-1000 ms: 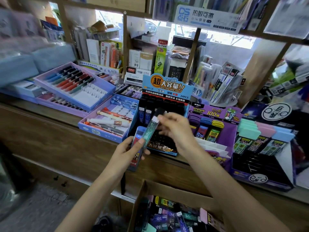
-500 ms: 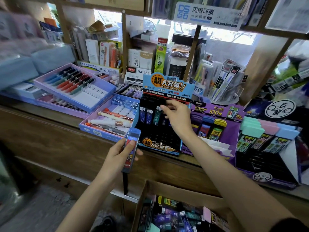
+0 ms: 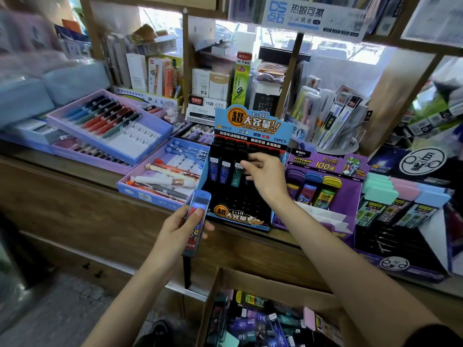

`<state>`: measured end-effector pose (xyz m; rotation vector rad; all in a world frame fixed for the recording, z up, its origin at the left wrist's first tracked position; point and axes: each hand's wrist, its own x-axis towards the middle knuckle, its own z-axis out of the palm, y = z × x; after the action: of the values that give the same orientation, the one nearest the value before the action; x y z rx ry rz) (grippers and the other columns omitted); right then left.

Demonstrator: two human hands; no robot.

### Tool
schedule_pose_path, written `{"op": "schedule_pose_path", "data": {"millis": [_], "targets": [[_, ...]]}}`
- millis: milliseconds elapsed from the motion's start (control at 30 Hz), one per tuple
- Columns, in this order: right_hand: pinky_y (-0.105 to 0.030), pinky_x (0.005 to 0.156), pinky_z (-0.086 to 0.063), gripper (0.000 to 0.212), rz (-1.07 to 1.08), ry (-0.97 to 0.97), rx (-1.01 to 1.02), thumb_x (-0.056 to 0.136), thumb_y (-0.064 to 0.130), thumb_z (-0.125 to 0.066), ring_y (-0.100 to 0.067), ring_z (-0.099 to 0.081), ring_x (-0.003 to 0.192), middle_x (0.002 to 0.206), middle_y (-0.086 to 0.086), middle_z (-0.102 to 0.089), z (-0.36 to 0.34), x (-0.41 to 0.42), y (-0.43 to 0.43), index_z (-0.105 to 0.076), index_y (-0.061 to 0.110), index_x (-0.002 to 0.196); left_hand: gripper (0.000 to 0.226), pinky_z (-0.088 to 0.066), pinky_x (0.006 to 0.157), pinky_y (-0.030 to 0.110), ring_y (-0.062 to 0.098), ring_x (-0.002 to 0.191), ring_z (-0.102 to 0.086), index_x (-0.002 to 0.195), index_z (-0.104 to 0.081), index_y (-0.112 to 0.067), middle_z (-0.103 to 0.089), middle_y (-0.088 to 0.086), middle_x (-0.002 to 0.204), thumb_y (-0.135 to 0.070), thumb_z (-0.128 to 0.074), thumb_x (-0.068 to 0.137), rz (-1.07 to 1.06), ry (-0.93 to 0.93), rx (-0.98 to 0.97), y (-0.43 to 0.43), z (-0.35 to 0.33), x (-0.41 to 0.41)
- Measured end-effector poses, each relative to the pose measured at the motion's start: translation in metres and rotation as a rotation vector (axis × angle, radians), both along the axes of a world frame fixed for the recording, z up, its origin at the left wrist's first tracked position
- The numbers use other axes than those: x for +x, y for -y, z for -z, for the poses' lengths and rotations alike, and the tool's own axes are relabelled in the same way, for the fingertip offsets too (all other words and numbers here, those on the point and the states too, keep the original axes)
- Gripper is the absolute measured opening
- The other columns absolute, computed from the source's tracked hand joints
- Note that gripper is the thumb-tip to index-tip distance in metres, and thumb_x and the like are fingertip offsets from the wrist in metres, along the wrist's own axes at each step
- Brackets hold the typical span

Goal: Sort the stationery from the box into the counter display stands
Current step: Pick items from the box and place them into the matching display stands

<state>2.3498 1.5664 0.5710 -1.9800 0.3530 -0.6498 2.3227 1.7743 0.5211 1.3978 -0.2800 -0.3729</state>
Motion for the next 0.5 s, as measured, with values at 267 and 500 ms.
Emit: {"op": "schedule_pose_path", "data": {"millis": [267, 500], "targets": [[-0.034, 0.08, -0.054, 0.032, 0.065, -0.205, -0.27, 0.09, 0.025, -0.062, -0.024, -0.068, 0.084, 0.082, -0.014, -0.07, -0.008, -0.003, -0.009, -0.068, -0.004, 0.079, 0.017, -0.049, 0.055, 0.015, 0.008, 0.057, -0.061, 0.093, -0.061, -0.009, -0.071, 0.001, 0.068, -0.02, -0.048, 0.096, 0.004, 0.04, 0.007, 0.008, -0.005, -0.005], [-0.031, 0.078, -0.053, 0.016, -0.246, -0.164, 0.045, 0.091, 0.035, -0.058, -0.012, -0.064, 0.086, 0.088, 0.002, -0.069, -0.014, -0.071, -0.025, -0.067, 0.023, 0.087, 0.019, -0.048, 0.057, 0.014, 0.006, 0.061, -0.061, 0.093, -0.06, -0.012, -0.072, 0.002, 0.075, -0.027, -0.048, 0.096, 0.095, 0.132, 0.041, 0.027, -0.012, -0.018]]}}
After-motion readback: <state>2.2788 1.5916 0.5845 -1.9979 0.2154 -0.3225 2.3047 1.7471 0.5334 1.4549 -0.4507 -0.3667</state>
